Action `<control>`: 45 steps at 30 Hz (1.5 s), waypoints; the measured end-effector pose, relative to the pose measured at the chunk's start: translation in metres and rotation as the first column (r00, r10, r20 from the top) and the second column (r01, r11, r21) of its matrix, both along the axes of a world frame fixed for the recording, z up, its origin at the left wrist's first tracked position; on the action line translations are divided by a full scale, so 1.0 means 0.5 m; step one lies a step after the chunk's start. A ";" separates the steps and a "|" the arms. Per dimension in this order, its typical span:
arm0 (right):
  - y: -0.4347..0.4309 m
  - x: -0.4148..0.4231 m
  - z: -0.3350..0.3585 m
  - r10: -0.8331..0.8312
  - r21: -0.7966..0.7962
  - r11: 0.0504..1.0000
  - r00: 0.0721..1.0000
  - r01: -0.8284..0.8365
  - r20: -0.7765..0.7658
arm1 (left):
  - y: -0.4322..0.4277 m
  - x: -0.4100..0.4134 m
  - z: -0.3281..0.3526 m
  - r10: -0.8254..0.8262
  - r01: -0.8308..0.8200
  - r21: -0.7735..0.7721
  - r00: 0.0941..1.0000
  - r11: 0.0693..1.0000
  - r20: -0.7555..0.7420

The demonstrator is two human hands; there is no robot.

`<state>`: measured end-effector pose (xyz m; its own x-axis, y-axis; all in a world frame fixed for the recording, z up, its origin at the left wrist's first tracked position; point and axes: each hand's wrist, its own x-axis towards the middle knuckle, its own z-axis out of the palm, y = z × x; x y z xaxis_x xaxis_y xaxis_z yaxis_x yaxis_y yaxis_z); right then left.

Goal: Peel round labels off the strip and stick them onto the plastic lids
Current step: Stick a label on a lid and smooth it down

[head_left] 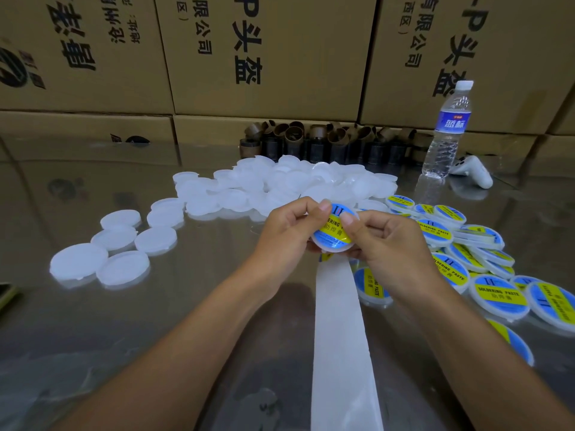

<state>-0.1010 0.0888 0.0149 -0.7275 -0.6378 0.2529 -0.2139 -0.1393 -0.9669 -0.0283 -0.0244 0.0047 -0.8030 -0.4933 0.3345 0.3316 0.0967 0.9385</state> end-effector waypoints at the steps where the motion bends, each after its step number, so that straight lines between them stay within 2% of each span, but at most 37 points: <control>1: 0.000 0.000 0.000 -0.003 -0.015 1.000 1.000 0.003 -0.005 | 0.001 0.000 0.000 0.006 -0.006 0.000 1.000 1.000 -0.001; 7: 0.001 0.005 -0.001 0.043 -0.024 0.999 0.999 -0.043 0.005 | 0.001 0.001 0.003 0.073 -0.072 0.039 0.997 0.997 -0.019; 24: -0.004 0.006 -0.005 0.015 0.013 1.000 0.991 -0.014 -0.134 | 0.006 -0.001 -0.002 0.115 -0.114 0.062 0.993 0.992 -0.014; 30: -0.004 0.007 -0.005 0.054 0.047 0.998 0.965 -0.044 -0.256 | 0.004 -0.002 -0.007 0.134 -0.134 0.076 0.991 0.988 0.004; 35: -0.003 0.006 -0.002 0.072 0.021 0.997 0.971 -0.069 -0.226 | 0.002 -0.004 -0.013 0.129 -0.129 0.080 0.992 0.988 0.011; 41: -0.005 -0.003 -0.006 0.008 0.003 1.000 0.990 -0.008 -0.140 | -0.005 -0.005 -0.020 0.072 -0.072 -0.014 0.996 0.997 0.045; 45: -0.005 -0.008 -0.012 -0.054 0.065 0.995 0.974 0.070 -0.218 | -0.002 -0.003 -0.020 0.074 -0.067 -0.084 0.994 0.994 0.078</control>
